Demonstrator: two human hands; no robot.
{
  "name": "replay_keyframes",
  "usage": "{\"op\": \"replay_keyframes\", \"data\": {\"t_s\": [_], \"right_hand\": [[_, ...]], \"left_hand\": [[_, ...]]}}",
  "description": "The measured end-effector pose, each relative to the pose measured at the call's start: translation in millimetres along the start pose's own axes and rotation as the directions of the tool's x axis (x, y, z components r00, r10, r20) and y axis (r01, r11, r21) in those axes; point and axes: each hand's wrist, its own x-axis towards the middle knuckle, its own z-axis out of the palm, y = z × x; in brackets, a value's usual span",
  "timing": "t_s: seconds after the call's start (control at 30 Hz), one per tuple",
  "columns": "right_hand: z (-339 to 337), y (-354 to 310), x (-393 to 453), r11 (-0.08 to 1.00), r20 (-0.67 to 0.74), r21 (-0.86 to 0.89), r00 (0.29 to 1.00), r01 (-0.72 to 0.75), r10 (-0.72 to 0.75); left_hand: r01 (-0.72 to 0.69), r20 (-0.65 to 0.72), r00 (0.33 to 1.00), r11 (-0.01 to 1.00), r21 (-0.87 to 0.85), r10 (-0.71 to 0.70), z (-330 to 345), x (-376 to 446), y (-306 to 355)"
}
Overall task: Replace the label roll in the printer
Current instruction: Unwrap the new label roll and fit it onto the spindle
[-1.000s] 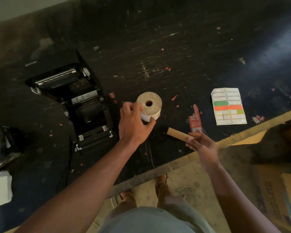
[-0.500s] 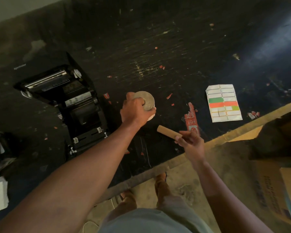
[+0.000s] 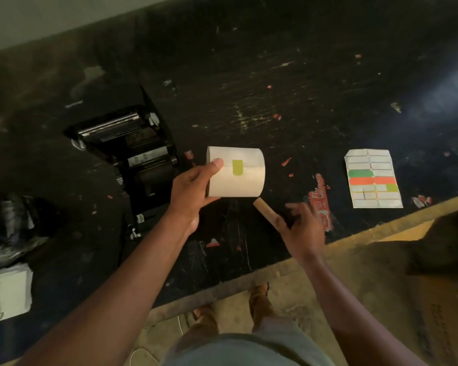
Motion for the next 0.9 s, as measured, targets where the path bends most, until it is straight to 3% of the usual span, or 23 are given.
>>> {"op": "replay_keyframes", "data": {"t_s": [0.13,0.2,0.33,0.5,0.9], "right_hand": [[-41.5,-72.9,-1.8,0.939,-0.267,0.179,0.933,0.294,-0.241],[-60.1,-109.4,-6.6,0.881,-0.237,0.141,0.88,0.451,-0.413],[-69.6,-152.0,-19.2,0.742,-0.008,0.015,0.742,0.67,-0.67],[-54.4,-158.2,-29.2,0.666,0.085,-0.052,0.668,0.744,-0.739],[-51.7,-166.0,-25.4,0.654,0.164,-0.007,0.646,0.756,-0.745]], "left_hand": [[-0.134,-0.009,0.991,0.99,0.038,0.134,-14.7,-21.2,-5.1],[-0.229,-0.017,0.972,0.966,0.122,0.233,-20.0,-29.5,-7.8],[-0.327,-0.061,0.938,0.932,0.155,0.34,-28.1,-39.1,-10.6],[-0.335,-0.087,0.93,0.921,0.199,0.357,-39.2,-47.7,-7.9],[-0.099,-0.112,0.987,0.986,0.137,0.114,-49.1,-62.6,13.5]]}}
